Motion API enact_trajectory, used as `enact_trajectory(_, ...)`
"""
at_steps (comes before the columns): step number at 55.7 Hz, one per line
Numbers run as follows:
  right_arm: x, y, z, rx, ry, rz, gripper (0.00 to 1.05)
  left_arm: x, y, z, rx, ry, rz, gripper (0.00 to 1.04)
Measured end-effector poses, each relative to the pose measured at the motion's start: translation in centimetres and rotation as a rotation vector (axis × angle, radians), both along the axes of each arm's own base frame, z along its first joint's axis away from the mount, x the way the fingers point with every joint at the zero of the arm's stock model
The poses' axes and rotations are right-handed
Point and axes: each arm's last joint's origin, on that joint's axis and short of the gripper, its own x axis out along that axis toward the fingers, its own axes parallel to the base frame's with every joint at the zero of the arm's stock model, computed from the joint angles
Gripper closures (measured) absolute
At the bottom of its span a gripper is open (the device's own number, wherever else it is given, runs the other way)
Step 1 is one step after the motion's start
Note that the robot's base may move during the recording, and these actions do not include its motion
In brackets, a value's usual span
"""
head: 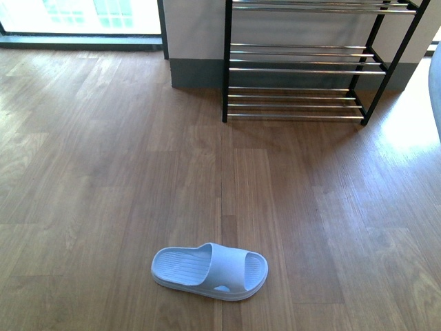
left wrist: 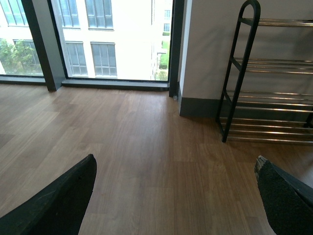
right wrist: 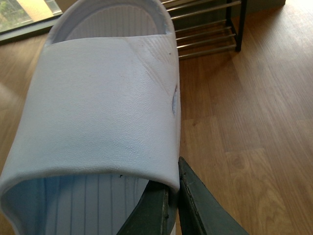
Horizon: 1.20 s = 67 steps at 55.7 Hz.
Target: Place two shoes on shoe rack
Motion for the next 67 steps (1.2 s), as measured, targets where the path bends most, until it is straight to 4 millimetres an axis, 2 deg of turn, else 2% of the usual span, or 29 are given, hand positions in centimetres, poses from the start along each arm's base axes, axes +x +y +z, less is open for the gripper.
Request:
enact_trajectory(19,0.0,0.0,0.0,0.000,0.000,0.000,1.03,0.0,0.0,0.0,-0.002,0.005,0.008,0.09)
enact_trajectory(22,0.0,0.0,0.0,0.000,0.000,0.000,1.03,0.3,0.0,-0.1,-0.033,0.125,0.071,0.09)
enact_trajectory(30,0.0,0.0,0.0,0.001,0.000,0.005,1.03,3.3,-0.3,-0.2,-0.008,0.250,0.010,0.09)
enact_trajectory(37,0.0,0.0,0.0,0.000,0.000,0.000,1.03,7.4,-1.4,-1.1,0.074,0.334,-0.152,0.09)
enact_trajectory(43,0.0,0.0,0.0,0.000,0.000,0.001,1.03,12.3,-2.8,-3.8,0.179,0.478,-0.319,0.09)
enact_trajectory(50,0.0,0.0,0.0,0.000,0.000,0.000,1.03,15.5,-4.0,-7.2,0.263,0.609,-0.416,0.09)
enact_trajectory(60,0.0,0.0,0.0,0.000,0.000,0.000,1.03,19.2,-6.6,-12.0,0.376,0.737,-0.574,0.09)
enact_trajectory(67,0.0,0.0,0.0,0.000,0.000,0.000,1.03,20.5,-8.9,-15.4,0.459,0.815,-0.692,0.09)
